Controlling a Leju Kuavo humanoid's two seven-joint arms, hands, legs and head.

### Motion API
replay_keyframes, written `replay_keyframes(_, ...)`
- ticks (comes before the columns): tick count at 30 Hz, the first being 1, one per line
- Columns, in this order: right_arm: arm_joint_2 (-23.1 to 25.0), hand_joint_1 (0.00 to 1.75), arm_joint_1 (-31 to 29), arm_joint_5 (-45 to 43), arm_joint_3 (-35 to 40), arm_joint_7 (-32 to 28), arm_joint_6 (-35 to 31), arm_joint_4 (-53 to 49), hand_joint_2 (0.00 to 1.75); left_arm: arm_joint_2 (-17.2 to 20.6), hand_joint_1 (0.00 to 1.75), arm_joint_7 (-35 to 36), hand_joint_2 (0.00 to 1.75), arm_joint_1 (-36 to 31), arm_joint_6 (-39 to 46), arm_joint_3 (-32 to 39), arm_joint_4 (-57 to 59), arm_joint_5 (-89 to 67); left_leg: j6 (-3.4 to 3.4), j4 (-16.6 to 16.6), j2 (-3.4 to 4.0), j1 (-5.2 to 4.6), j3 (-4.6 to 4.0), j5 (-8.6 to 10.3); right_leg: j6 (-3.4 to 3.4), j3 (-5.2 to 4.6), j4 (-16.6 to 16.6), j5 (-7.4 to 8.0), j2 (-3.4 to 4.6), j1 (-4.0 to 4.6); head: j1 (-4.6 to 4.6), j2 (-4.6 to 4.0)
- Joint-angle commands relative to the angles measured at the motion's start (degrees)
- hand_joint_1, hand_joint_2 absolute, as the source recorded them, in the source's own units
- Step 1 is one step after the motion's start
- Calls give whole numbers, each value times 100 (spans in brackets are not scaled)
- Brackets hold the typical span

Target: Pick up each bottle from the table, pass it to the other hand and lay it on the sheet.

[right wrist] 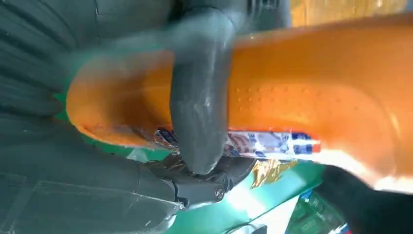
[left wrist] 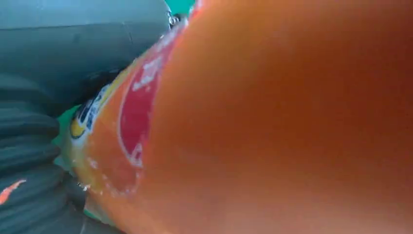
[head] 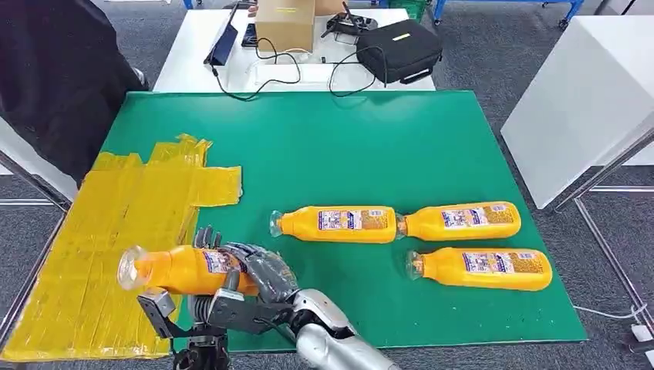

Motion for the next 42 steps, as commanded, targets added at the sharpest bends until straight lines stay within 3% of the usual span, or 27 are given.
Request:
replay_keyframes(1,59,175,104,54,1281,-98,286,514,175,74,154,-68,175,-509,84,147,183,-62,6,-4,-35,5,25,-5,-28,34,-2,-16,-27,8,2,0)
replay_keyframes(2,59,175,110,60,1286,-119,278,536,175,72,175,-68,175,-508,62,191,147,-69,4,-7,-30,1,14,1,-17,20,-5,-8,-25,4,0,0)
replay_keyframes(13,59,175,377,186,992,211,-155,216,175,20,175,-68,175,-485,-25,317,119,-67,4,-4,-34,5,13,-2,-20,20,-4,-11,-28,8,0,0)
replay_keyframes(14,59,99,377,235,941,195,-216,232,175,6,175,-68,175,-500,-11,335,108,-74,4,-5,-37,5,14,-1,-22,21,-4,-13,-32,8,0,0)
replay_keyframes(15,59,0,389,272,871,175,-260,231,175,-9,175,-68,175,-508,2,363,103,-69,3,-5,-35,3,5,3,-15,10,-5,-8,-32,5,0,0)
replay_keyframes(18,59,0,437,387,637,95,-332,186,175,-42,175,-68,175,-476,-36,479,40,-9,4,-2,-31,3,3,1,-16,7,-3,-8,-26,6,4,0)
replay_keyframes(19,59,0,465,404,521,72,-416,171,0,-51,175,-68,175,-456,-30,515,8,-17,3,-3,-22,1,-2,2,-12,0,-2,-5,-19,3,0,0)
replay_keyframes(22,59,0,554,874,90,93,-661,116,0,-104,175,-68,175,-301,85,704,-324,-37,5,-1,-37,5,10,-3,-22,16,-1,-13,-31,8,2,0)
replay_keyframes(24,23,0,815,1364,-702,-174,-633,-233,0,-73,175,-68,175,-218,144,828,-478,-41,5,-1,-29,4,8,-4,-21,13,-2,-11,-23,7,4,0)
replay_keyframes(29,2,0,956,1568,-938,-211,-553,-460,0,-74,175,-68,175,-224,166,852,-486,-54,3,-6,-31,4,20,-6,-24,27,-5,-15,-23,7,4,0)
replay_keyframes(34,-353,0,1586,2188,-1928,-265,-123,-2205,0,66,175,-68,175,-367,672,986,-820,-334,0,-3,-38,4,-2,1,-15,10,-2,-11,-34,6,2,0)
replay_keyframes(36,-462,0,1817,2344,-2258,-237,102,-3013,0,256,175,-68,175,-492,1563,918,-1175,-759,1,6,-31,7,-8,-3,-18,3,5,-11,-27,9,7,0)
replay_keyframes(40,-504,0,1966,2227,-2600,-326,366,-3680,0,586,175,-68,175,-623,2606,777,-1321,-1202,0,7,-42,5,-10,-3,-22,4,11,-15,-33,8,4,0)
replay_keyframes(42,-520,0,1898,2171,-2702,-301,433,-3831,0,745,175,-68,175,-758,3546,637,-1175,-1928,-1,6,-34,4,-9,-2,-23,3,11,-12,-25,6,4,0)
